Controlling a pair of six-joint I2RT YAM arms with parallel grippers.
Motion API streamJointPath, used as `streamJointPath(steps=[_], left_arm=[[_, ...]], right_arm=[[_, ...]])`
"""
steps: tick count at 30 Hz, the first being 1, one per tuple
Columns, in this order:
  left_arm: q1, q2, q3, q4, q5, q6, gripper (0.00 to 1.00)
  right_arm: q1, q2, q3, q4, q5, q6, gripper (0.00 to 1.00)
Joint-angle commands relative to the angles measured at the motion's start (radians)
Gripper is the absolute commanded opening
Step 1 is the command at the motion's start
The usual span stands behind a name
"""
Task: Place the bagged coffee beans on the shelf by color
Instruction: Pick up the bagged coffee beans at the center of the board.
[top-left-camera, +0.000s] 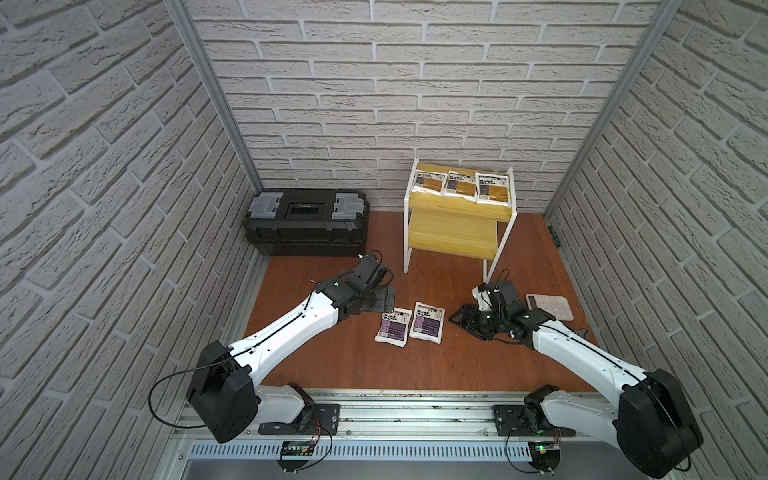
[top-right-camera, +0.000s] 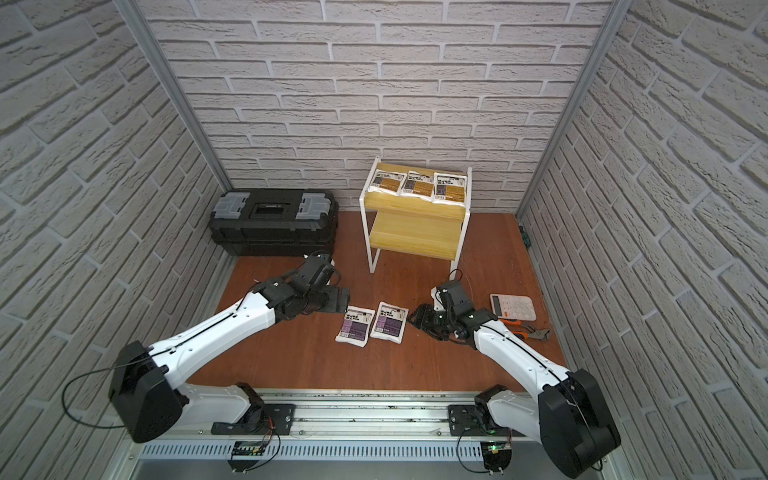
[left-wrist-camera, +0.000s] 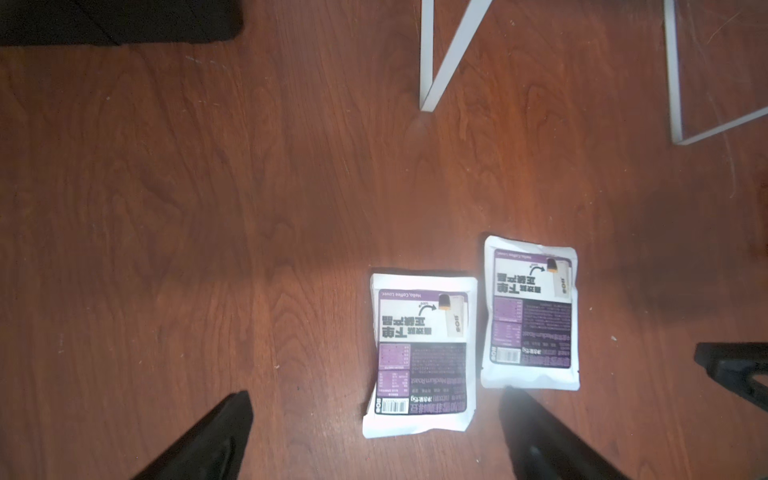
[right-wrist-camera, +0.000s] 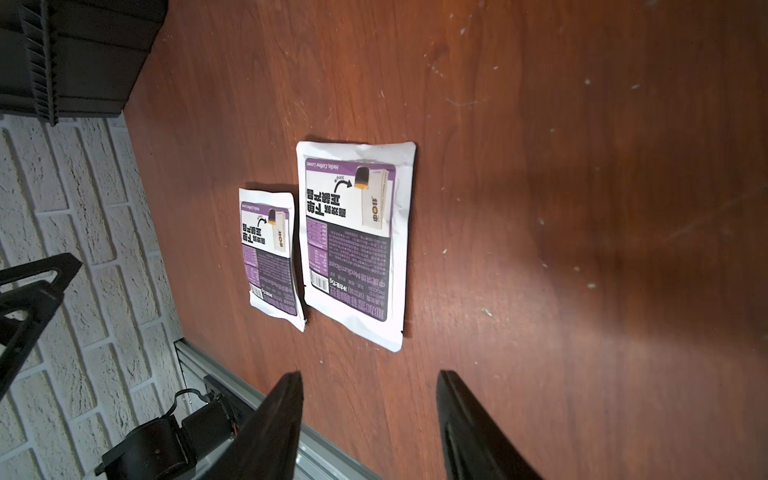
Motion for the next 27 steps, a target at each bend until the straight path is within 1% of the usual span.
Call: streamJointPath(steps=[1, 10, 15, 19, 22, 27], left_arm=[[-0.025, 0.033, -0.018, 0.023, -0.02, -0.025, 0.98], [-0.059, 0.066, -0.037, 0.02, -0.029, -0.045, 0.98], [-0.065, 0.047, -0.027, 0.013, -0.049, -0.061, 0.98], [-0.065, 0.029, -0.026, 0.025, -0.068, -0.073, 0.99], [-0.065, 0.031, -0.018, 0.028, -0.072, -0.074, 0.98], [-0.063, 0.047, 0.008, 0.032, -0.068, -0.06, 0.99]], right_arm=[[0.042, 0.014, -0.019, 0.074, -0.003, 0.02, 0.57], [0.214, 0.073, -0.019, 0.051, -0.011, 0.018, 0.57], [0.328, 0.088, -0.009, 0.02, -0.008, 0.02, 0.57], [0.408, 0.13, 0.011, 0.013, -0.006, 0.017, 0.58], [0.436, 0.181, 0.036, 0.021, -0.002, 0.015, 0.57], [0.441, 0.256, 0.078, 0.044, 0.019, 0.026, 0.58]])
